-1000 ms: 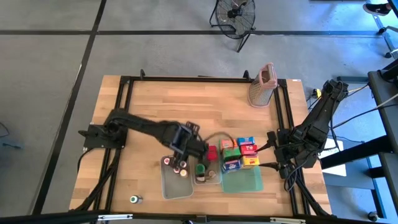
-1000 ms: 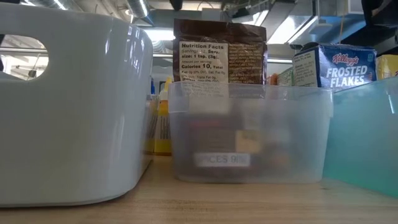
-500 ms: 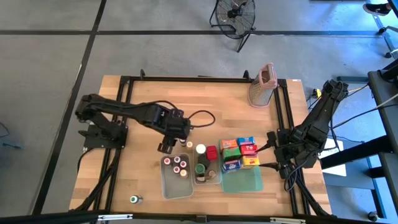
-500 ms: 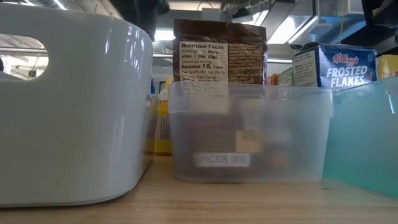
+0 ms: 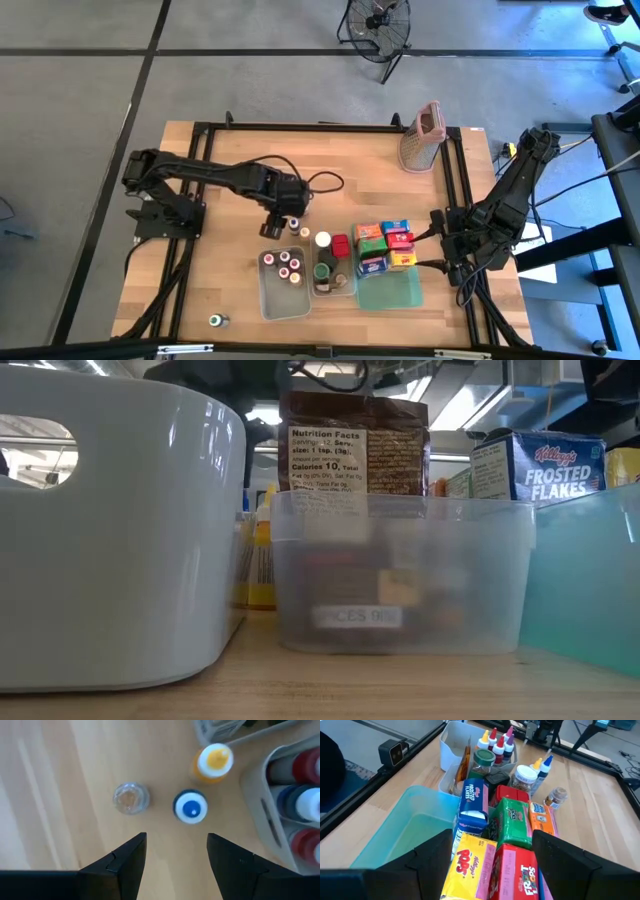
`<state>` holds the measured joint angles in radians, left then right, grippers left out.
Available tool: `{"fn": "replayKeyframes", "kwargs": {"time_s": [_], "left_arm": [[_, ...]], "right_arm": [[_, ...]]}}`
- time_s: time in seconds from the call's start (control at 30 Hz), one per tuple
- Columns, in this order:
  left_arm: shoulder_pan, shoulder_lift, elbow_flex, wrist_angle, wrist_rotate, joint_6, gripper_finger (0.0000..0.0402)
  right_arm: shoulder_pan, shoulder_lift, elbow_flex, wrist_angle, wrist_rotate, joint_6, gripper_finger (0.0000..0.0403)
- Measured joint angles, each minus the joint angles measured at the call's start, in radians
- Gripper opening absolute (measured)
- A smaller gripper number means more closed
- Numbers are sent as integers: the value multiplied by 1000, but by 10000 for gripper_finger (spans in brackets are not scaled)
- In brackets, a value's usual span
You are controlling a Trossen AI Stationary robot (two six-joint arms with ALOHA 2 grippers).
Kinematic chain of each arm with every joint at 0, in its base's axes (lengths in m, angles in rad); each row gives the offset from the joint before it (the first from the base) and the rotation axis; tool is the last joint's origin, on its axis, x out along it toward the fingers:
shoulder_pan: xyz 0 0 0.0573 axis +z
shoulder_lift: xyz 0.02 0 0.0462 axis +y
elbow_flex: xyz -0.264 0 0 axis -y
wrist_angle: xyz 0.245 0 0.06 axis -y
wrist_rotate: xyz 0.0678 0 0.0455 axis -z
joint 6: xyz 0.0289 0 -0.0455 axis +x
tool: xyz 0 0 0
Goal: Pick & Place Kitchen Items
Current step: Put the blue food coloring bottle into the gray bin
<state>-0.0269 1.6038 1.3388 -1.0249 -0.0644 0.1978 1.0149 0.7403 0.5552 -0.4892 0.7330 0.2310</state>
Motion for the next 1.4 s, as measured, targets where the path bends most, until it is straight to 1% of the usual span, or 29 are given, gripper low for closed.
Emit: {"fn": "replayKeyframes", "kwargs": {"time_s": [0.1, 0.27, 0.43, 0.57, 0.7, 0.8, 0.97, 1.07, 1.2, 1.4], "left_arm": [[5, 0, -1, 33, 39, 7, 205], [9, 0, 0, 80, 41, -14, 203], [7, 0, -4, 86, 41, -25, 205], [7, 0, -47, 92, 40, -35, 204], [7, 1, -106, 156, 40, -14, 201], [7, 1, -123, 204, 40, -12, 201], [7, 1, -151, 237, 41, -11, 201], [7, 1, -156, 251, 48, -10, 200], [7, 1, -157, 272, 89, -10, 200], [7, 11, -158, 265, 92, -17, 201]], "right_arm": [[0, 0, 0, 0, 0, -3, 275], [0, 0, 0, 0, 0, -3, 275], [0, 0, 0, -1, 0, -4, 275], [0, 0, 0, -1, 0, -3, 275], [0, 0, 0, -1, 0, -3, 275], [0, 0, 0, -1, 0, -3, 275], [0, 0, 0, -1, 0, -3, 275], [0, 0, 0, -1, 0, -4, 275], [0, 0, 0, 0, 0, -8, 275], [0, 0, 0, 0, -1, -11, 275]]}}
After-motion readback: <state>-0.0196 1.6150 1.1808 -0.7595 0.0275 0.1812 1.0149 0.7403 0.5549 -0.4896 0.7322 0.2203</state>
